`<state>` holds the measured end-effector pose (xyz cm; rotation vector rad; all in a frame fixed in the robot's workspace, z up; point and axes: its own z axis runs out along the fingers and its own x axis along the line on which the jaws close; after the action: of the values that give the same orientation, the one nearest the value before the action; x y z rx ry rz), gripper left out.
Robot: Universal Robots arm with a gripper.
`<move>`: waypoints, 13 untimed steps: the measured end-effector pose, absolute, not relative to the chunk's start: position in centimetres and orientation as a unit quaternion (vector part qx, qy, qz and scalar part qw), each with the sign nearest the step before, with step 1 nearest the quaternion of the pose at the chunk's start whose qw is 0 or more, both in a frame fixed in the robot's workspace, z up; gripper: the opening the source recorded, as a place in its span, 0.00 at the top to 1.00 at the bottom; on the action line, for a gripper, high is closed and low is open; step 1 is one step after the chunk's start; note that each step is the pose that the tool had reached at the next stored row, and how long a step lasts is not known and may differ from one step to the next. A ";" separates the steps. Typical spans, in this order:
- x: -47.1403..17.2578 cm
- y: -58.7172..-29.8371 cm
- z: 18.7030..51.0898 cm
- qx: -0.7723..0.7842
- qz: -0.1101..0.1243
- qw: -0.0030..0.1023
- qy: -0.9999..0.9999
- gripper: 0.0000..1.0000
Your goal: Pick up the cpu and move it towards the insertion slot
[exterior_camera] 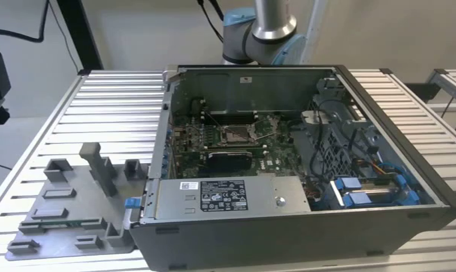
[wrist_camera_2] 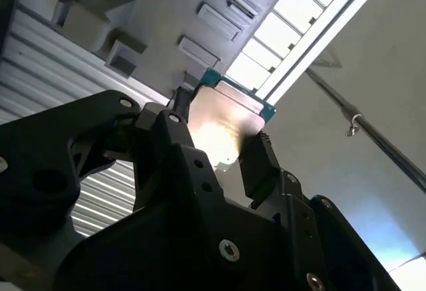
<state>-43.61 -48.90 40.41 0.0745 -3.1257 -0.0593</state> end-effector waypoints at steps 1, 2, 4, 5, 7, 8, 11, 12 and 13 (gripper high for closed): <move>-43.6 -48.9 40.4 0.024 -0.019 0.007 -1.000 1.00; -43.6 -48.9 40.4 0.024 -0.019 0.007 -1.000 1.00; -43.6 -48.9 40.4 0.024 -0.019 0.008 -1.000 1.00; -43.6 -48.9 40.4 0.024 -0.019 0.008 -1.000 1.00; -43.6 -48.9 40.4 0.024 -0.019 0.008 -1.000 1.00; -43.6 -48.9 40.4 0.024 -0.019 0.008 -1.000 1.00; -43.5 -48.9 40.4 0.024 -0.019 0.008 -1.000 1.00; -43.3 -48.8 40.4 0.024 -0.019 0.008 -1.000 1.00; -43.2 -48.8 40.4 0.024 -0.019 0.008 -1.000 1.00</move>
<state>-43.16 -48.79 40.43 0.0743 -3.1240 -0.0592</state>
